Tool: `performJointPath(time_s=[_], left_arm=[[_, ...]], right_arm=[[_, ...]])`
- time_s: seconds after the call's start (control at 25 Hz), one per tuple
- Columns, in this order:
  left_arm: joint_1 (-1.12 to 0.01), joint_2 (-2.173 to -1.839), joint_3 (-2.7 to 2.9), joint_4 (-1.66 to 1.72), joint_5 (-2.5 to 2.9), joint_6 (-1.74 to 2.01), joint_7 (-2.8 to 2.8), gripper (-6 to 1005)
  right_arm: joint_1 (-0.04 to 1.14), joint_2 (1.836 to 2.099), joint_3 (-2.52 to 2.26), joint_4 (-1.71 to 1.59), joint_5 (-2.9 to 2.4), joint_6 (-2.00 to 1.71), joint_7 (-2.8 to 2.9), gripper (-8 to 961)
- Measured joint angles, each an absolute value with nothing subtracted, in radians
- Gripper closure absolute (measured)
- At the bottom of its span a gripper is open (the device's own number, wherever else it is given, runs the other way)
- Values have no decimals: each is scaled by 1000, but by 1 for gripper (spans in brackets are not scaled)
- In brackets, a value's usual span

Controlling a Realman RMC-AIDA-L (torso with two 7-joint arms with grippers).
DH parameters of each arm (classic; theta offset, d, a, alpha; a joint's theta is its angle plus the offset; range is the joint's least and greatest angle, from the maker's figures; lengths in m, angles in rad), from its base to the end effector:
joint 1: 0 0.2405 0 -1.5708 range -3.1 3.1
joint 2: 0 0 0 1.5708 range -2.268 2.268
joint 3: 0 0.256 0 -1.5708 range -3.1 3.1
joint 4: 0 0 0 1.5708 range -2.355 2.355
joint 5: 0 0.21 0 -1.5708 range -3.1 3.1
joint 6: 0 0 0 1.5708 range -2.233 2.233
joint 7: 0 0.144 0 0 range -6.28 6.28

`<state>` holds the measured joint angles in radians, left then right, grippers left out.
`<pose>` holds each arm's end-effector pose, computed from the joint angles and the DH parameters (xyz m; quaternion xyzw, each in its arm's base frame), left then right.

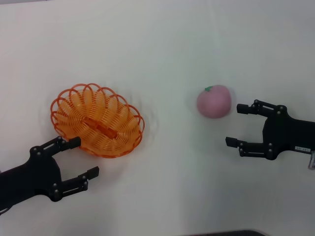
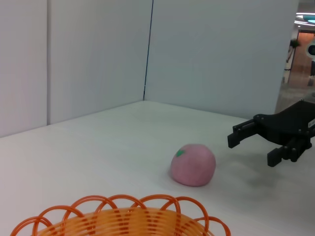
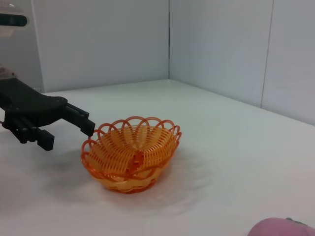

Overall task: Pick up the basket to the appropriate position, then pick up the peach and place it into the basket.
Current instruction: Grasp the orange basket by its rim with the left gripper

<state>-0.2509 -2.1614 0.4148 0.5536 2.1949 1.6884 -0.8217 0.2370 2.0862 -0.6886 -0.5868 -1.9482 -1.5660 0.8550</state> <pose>-0.3339 0.2079 -0.0337 -0.9364 -0.1622 -0.2516 0.1833 0.3407 0.2360 -0.0120 -0.9454 0.1292 0.2104 0.2128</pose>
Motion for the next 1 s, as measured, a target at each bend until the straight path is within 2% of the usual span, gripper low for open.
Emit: performJointPath(time_s=[1.0], left_arm=[[-273,-2159,378,544,2191,1684,-905,183]], right_arm=[[239,2086,-659,-581,-1939,-1564,893,71]])
